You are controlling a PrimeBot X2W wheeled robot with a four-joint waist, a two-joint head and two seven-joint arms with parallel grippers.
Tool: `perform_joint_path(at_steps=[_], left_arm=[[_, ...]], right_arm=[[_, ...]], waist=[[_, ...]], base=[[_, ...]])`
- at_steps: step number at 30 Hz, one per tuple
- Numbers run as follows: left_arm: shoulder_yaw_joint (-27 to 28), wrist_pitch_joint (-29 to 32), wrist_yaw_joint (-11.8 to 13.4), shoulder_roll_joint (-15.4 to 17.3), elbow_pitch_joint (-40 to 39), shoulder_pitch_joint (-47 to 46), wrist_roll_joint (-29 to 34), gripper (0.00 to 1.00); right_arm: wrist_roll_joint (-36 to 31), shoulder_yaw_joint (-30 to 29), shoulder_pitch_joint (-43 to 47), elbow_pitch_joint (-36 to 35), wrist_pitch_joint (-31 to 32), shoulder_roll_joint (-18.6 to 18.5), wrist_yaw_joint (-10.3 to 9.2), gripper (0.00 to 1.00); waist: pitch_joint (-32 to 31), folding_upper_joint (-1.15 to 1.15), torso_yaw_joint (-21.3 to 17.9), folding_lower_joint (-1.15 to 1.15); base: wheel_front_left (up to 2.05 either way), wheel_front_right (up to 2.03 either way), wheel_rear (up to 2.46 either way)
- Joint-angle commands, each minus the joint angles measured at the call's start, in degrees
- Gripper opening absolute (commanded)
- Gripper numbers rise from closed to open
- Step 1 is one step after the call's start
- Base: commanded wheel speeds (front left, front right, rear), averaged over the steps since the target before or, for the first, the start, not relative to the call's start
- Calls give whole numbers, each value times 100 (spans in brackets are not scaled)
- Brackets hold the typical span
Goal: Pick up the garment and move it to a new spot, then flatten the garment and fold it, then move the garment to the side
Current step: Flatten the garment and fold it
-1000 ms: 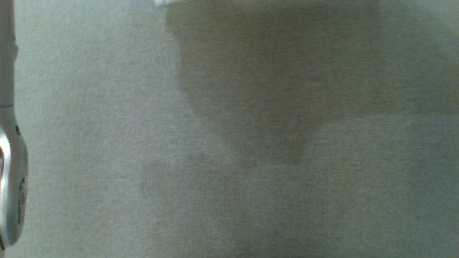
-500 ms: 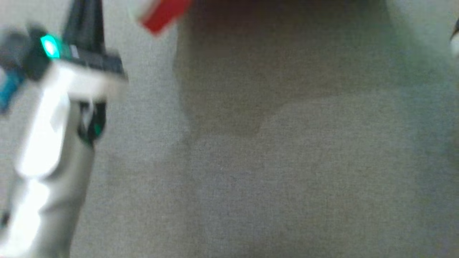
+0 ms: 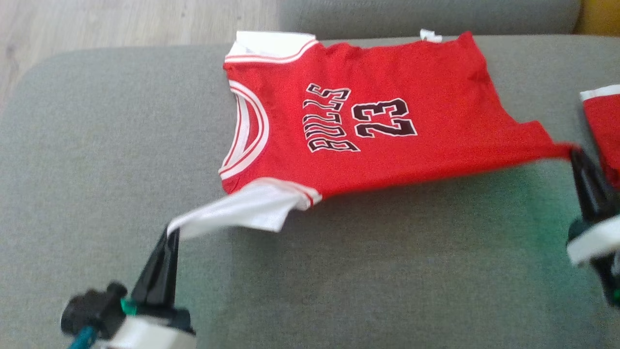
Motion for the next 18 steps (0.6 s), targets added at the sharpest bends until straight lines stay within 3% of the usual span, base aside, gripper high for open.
perform_joint_path(at_steps=[1, 10, 18], left_arm=[[250, 31, 140, 212, -298, 93, -13, 0], [270, 164, 319, 268, -760, 832, -160, 0], [241, 320, 251, 177, -590, -75, -198, 0]], right_arm=[[-81, -231, 380, -306, -68, -110, 21, 0], [-307, -746, 1703, -1063, -44, 63, 21, 0], [-566, -1094, 1519, -1318, 315, 443, 21, 0]], waist=[[-142, 0, -34, 2], [-195, 0, -52, 2], [132, 0, -39, 2]], base=[[0, 0, 0], [0, 0, 0], [0, 0, 0]])
